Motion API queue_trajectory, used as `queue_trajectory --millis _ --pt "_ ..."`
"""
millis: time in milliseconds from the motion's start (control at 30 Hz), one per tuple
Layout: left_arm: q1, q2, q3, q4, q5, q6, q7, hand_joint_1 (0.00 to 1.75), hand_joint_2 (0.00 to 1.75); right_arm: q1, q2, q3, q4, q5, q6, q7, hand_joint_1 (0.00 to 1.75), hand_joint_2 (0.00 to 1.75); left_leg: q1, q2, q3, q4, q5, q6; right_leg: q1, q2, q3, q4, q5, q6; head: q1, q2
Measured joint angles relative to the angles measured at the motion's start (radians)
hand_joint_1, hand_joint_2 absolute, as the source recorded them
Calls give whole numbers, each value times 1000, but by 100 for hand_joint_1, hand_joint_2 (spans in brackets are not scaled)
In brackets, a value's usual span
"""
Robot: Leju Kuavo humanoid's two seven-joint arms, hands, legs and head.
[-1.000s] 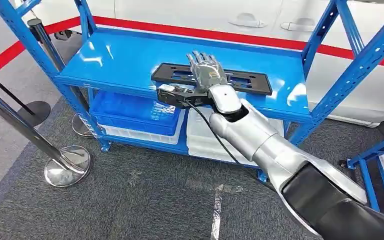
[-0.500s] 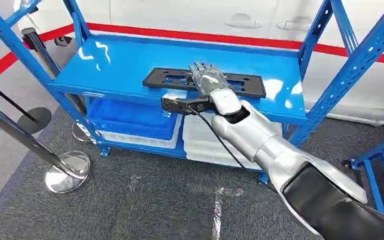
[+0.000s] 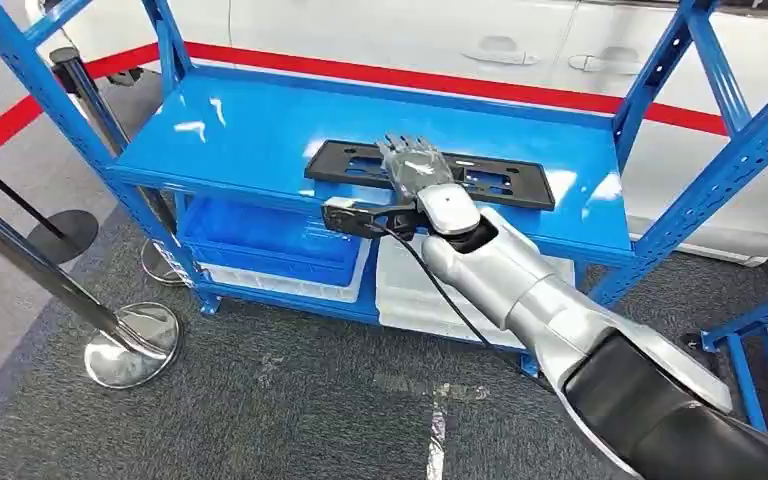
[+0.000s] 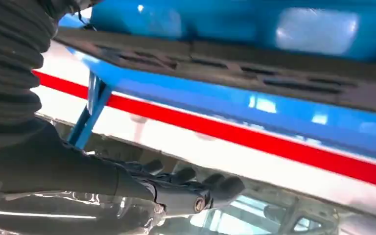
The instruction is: Take the parts from the cabinet and place them on the table.
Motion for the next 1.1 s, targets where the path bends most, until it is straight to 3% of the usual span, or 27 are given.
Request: queue_trajectory --millis 67,100,167,233,267,333,367,433,467,533,567,600,633,667,733,767,800,900,933,967,1033,1067,1100 --pt "-2 0 0 0 0 0 0 0 0 6 0 2 3 0 4 0 0 175 -3 -1 6 0 -4 7 -1 0 -84 148 -44 1 2 0" --pt "-2 0 0 0 0 0 0 0 0 10 0 3 6 0 5 0 0 175 -4 -2 9 1 -8 9 -1 0 -107 171 -35 1 3 0" --pt "0 0 0 0 1 0 0 0 0 11 0 7 11 0 6 0 0 175 -4 -4 16 4 -16 7 -2 0 -86 95 36 -3 3 0" --pt "0 -2 0 0 1 0 0 0 0 9 0 8 11 0 8 0 0 175 -4 -7 23 13 -28 1 -1 0 -16 -70 125 -13 3 0" --pt "0 -4 0 0 1 0 0 0 0 8 0 8 11 0 9 0 0 175 -7 -8 19 18 -33 -6 1 0 3 -92 110 -16 2 0" --pt "-3 -5 0 0 2 0 1 0 0 9 5 8 11 1 8 -2 0 175 -8 -8 15 21 -34 -16 6 3 4 -108 107 -17 1 0" --pt "-2 -5 0 0 2 0 2 0 0 11 4 8 12 1 8 -2 0 175 -7 -8 16 15 -34 -21 9 4 4 -107 104 -22 3 0" --pt "-1 -6 0 0 3 0 3 0 0 10 6 8 11 1 7 -1 0 175 -5 -6 15 21 -47 -30 -3 4 15 -120 109 -31 2 0" --pt "-1 -8 0 0 2 0 3 0 0 9 6 8 11 1 7 -1 0 175 -5 -2 6 51 -64 -37 -4 3 19 -122 107 -35 0 0" --pt "-2 -6 0 0 2 1 3 0 0 10 9 8 11 2 7 -1 0 175 -2 -1 -71 206 -132 -48 -3 3 25 -122 103 -41 -4 0" --pt "-1 -6 0 0 3 1 3 0 0 12 10 8 12 2 7 -1 0 175 -2 -1 -112 280 -154 -52 -2 2 27 -122 101 -43 -3 0" --pt "0 -7 0 0 3 0 3 0 0 14 10 8 12 2 7 -1 0 175 -2 -1 -141 324 -155 -54 -1 2 29 -122 99 -44 -4 0" --pt "2 -7 0 0 3 0 3 0 0 16 10 8 13 2 7 -1 0 175 -2 -1 -146 318 -132 -53 -1 3 33 -122 96 -44 -4 0" --pt "3 -7 0 0 3 1 3 0 0 16 10 9 13 2 7 -1 0 175 -2 -1 -129 267 -92 -51 -1 5 36 -122 94 -44 -4 0" --pt "1 -7 0 0 3 1 3 0 0 15 11 9 12 2 7 -1 0 175 -3 -1 -47 82 12 -41 -1 7 49 -122 87 -41 -3 0" --pt "1 -6 0 0 3 1 3 0 0 14 11 9 13 3 7 -1 0 175 -5 -1 -22 24 14 -35 -1 7 50 -123 85 -39 -3 0" --pt "-1 -6 0 0 3 1 3 0 0 12 11 9 13 3 7 -1 0 175 -14 -1 -6 4 6 -31 5 9 46 -121 83 -34 -4 0" --pt "-1 -6 0 0 3 1 3 0 0 13 11 10 13 3 7 -1 0 175 -15 -3 -8 4 3 -16 4 8 51 -131 83 -19 -3 0" --pt "1 -7 0 0 3 2 3 0 0 13 11 10 13 3 7 -1 0 175 -1 -1 4 -12 10 -6 9 6 47 -126 76 -12 -1 0" --pt "2 -7 0 0 3 2 3 0 0 12 11 10 14 3 7 -1 0 175 -4 0 10 -18 11 -4 7 2 40 -105 64 -7 0 0" --pt "-1 -7 0 0 4 2 3 0 0 11 11 10 14 3 7 -1 0 175 -4 0 12 -16 7 7 4 2 -28 38 -9 -3 5 0" --pt "-2 -7 0 0 4 2 3 0 0 14 11 10 16 3 7 -1 0 175 -4 0 12 -15 5 10 3 2 -69 113 -37 -2 5 0" --pt "-2 -7 0 0 5 2 3 0 0 19 11 11 18 3 8 -2 0 175 -4 0 12 -14 3 11 2 2 -104 169 -47 1 5 0"
